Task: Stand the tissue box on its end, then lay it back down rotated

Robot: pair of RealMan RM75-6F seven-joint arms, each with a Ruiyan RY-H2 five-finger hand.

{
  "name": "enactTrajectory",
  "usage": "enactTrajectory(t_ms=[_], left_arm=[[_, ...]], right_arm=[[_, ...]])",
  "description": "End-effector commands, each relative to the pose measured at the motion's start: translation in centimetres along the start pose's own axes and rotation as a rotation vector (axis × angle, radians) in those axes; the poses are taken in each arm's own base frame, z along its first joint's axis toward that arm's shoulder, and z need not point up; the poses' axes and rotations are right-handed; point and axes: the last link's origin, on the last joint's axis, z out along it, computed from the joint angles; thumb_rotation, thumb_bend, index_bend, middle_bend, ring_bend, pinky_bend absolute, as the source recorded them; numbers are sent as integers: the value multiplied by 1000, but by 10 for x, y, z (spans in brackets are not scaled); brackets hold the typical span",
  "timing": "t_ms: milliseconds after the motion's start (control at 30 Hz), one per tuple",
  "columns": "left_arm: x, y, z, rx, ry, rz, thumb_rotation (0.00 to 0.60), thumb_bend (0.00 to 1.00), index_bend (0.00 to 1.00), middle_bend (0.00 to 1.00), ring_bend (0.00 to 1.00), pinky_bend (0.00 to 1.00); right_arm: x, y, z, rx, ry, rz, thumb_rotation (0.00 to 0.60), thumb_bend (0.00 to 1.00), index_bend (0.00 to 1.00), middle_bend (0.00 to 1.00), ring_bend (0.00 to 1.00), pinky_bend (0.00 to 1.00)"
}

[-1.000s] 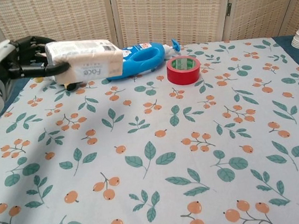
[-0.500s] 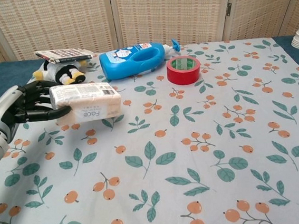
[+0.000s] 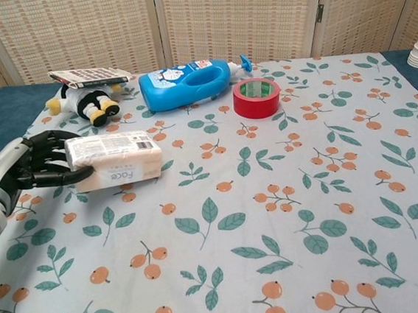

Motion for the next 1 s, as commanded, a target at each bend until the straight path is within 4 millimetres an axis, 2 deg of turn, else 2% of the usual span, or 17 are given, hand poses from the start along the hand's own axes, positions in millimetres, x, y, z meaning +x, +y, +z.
enactTrajectory(t_ms=[33, 133, 200, 267, 300, 333, 433, 633, 733, 833, 1000], left_arm=[[0, -2, 0, 4, 0, -2, 600, 179, 412, 518, 298, 307], [0, -2, 0, 2, -7, 2, 600, 173, 379, 483, 268, 302], [-1, -2, -1, 1, -23, 7, 600, 160, 291, 415, 217, 280], [-1, -3, -2, 5, -52, 13, 600, 139, 93, 289, 113, 219], [-1, -3, -2, 7, -64, 18, 600, 131, 38, 233, 68, 193], [-1, -4, -3, 10, -79, 23, 600, 122, 4, 163, 26, 164], [1, -6, -3, 19, -103, 22, 600, 116, 0, 18, 0, 108], [10, -5, -3, 20, -131, 24, 600, 92, 0, 0, 0, 68], [18, 4, -3, -7, -125, 23, 600, 89, 0, 0, 0, 68], [31, 21, -5, -63, -114, 21, 600, 85, 0, 0, 0, 66], [70, 64, -8, -165, -48, 68, 600, 100, 0, 0, 0, 75]], right_arm=[[0, 0, 0, 0, 0, 0, 600, 115, 169, 107, 0, 66], [0, 0, 0, 1, 1, 0, 600, 115, 169, 107, 0, 66], [0, 0, 0, 1, 2, 0, 600, 115, 169, 107, 0, 66], [0, -1, -1, 2, 1, 0, 600, 115, 169, 107, 0, 66], [0, -1, -1, 3, 1, 0, 600, 115, 169, 107, 0, 66], [0, -1, -1, 3, 1, -1, 600, 115, 169, 107, 0, 66], [0, -1, -1, 4, 1, -1, 600, 115, 169, 107, 0, 66], [1, -2, -1, 6, 4, 0, 600, 115, 169, 107, 0, 66], [1, -2, -2, 8, 7, 2, 600, 115, 169, 107, 0, 66], [3, -2, -2, 7, 15, 6, 600, 115, 169, 107, 0, 66], [5, -1, -2, 10, 25, 14, 600, 115, 170, 107, 0, 66]])
